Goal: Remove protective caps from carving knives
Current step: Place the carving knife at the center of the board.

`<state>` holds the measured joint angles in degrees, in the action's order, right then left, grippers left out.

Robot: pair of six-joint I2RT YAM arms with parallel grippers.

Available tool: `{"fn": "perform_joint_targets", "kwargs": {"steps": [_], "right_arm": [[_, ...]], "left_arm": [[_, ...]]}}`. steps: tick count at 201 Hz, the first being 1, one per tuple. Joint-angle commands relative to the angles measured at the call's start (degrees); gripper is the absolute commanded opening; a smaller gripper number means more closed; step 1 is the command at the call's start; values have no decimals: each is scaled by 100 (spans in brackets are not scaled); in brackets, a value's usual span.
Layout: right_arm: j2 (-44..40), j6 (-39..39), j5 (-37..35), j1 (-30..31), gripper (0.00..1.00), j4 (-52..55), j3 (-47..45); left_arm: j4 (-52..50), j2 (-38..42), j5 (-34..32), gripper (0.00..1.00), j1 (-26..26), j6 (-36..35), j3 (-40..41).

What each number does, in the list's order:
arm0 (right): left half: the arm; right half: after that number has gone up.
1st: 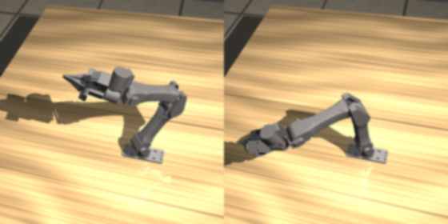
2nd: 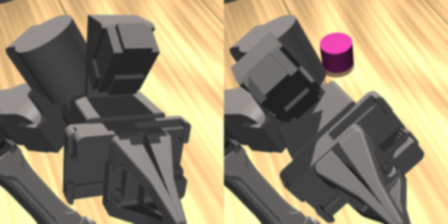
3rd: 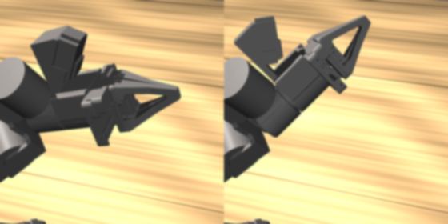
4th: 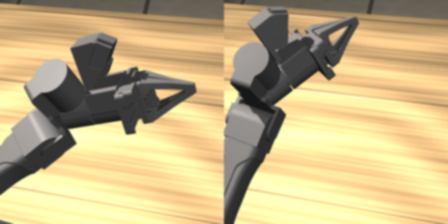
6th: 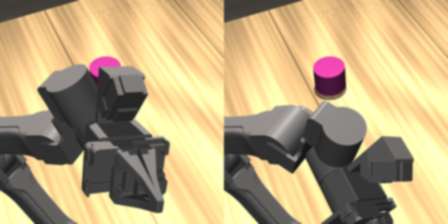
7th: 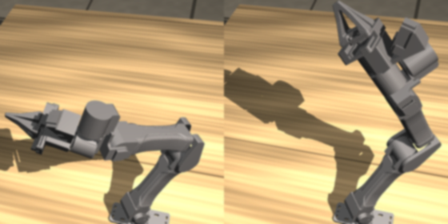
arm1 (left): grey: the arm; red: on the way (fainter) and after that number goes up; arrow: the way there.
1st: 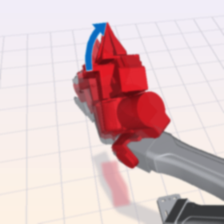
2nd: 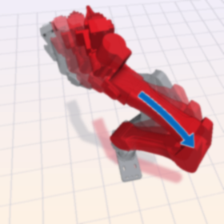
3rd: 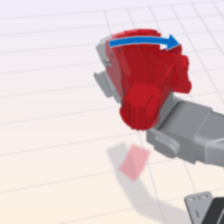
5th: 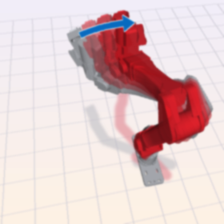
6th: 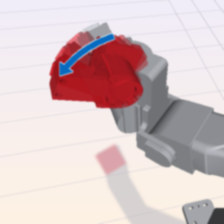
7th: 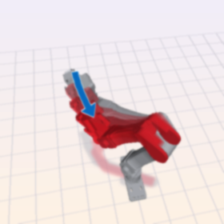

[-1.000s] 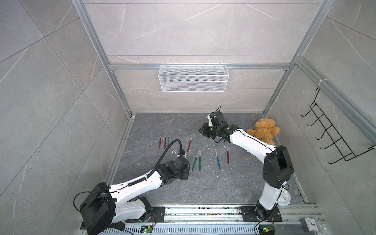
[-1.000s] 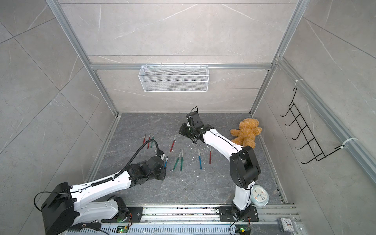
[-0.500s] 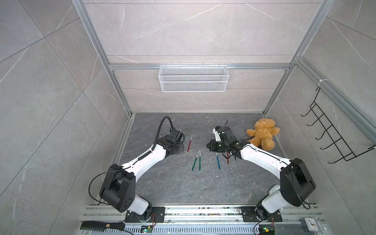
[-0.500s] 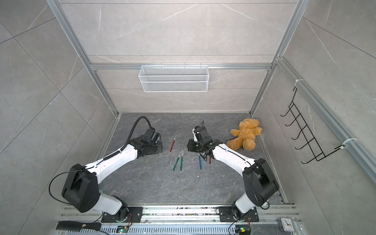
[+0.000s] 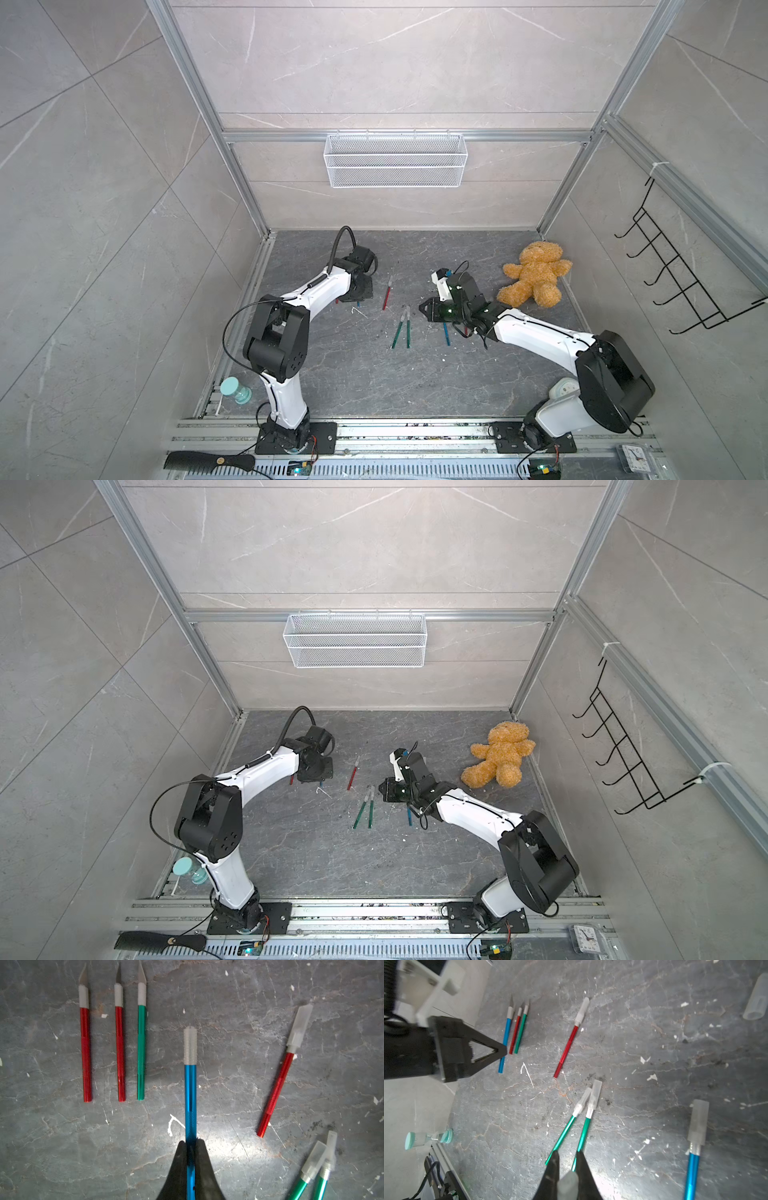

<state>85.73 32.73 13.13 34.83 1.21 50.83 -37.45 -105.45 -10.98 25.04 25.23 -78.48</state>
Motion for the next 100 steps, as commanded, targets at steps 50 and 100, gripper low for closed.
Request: {"fn": "perform_joint_targets", "kwargs": {"steps": [50,100], "right_arm": [[-158,-135,23,76,0,-245,-108],[-103,-131,39,112,0,-315,-116]], "left_arm": [[97,-455,144,0,-375,-672,-438],[81,-766,258,0,-501,-856,-731]]}}
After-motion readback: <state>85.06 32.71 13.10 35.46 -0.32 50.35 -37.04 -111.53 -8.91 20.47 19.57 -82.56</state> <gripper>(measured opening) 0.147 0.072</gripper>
